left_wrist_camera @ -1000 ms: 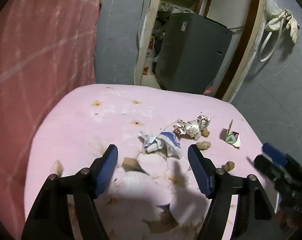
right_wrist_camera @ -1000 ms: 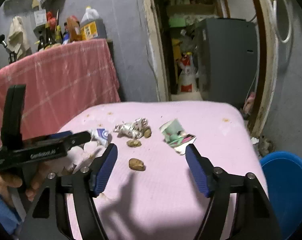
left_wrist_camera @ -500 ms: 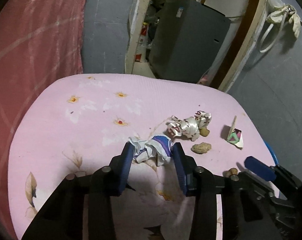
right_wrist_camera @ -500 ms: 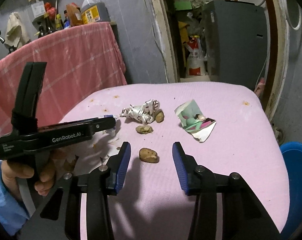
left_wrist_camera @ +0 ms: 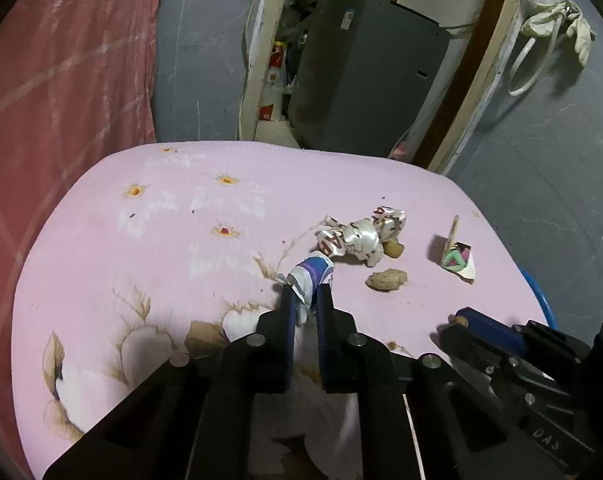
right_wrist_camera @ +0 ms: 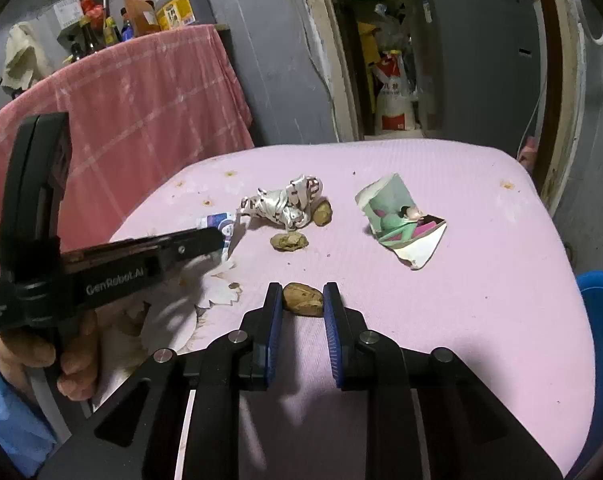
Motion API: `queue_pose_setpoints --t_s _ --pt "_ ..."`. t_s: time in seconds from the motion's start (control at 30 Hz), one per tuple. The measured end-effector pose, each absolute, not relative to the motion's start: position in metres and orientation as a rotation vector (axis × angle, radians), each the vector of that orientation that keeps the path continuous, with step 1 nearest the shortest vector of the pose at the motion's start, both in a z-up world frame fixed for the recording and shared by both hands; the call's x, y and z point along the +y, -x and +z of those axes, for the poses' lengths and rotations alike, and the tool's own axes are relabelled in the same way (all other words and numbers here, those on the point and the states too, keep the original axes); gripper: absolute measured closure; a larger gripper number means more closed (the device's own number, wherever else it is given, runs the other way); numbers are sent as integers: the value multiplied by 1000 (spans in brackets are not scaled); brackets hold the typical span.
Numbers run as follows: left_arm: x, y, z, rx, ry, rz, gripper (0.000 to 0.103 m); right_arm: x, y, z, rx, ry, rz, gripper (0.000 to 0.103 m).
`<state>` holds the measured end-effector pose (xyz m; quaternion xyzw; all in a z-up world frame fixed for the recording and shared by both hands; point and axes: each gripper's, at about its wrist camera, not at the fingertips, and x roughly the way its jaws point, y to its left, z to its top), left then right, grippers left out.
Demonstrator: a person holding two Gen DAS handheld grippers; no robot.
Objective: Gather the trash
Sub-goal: 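Grasp the white-blue wrapper with the left tool while the right tool grasps a peanut shell, then carry both items over the blue bucket and open both tools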
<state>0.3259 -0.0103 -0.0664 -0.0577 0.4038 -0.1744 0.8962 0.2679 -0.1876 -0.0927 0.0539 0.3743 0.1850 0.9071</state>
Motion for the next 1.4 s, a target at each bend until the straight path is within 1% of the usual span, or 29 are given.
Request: queue_pose_setpoints --t_s 0.2,0.5,0.7,0.83,0.93,1.07,1.2,1.4 --pt "-10 -296 -60 767 160 -383 98 -201 -246 -75 659 -153 371 85" --pt "-39 -236 -12 558 212 -443 98 -237 -192 -20 420 -99 265 85" --pt "-76 -215 32 428 206 -505 98 -276 -158 26 280 -50 179 85" --pt "-115 -200 58 350 162 -559 98 -302 -140 40 218 -43 103 85" --pt "-141 -191 67 326 156 -611 98 -325 -126 44 180 -45 44 85" --pt "-175 -186 69 305 126 -663 98 -353 -118 38 165 -48 -24 85" --pt "-211 -191 62 334 87 -714 98 -379 -116 24 190 -64 -71 85" --pt "-258 -217 19 536 51 -785 98 -412 -120 -22 280 -123 -121 85"
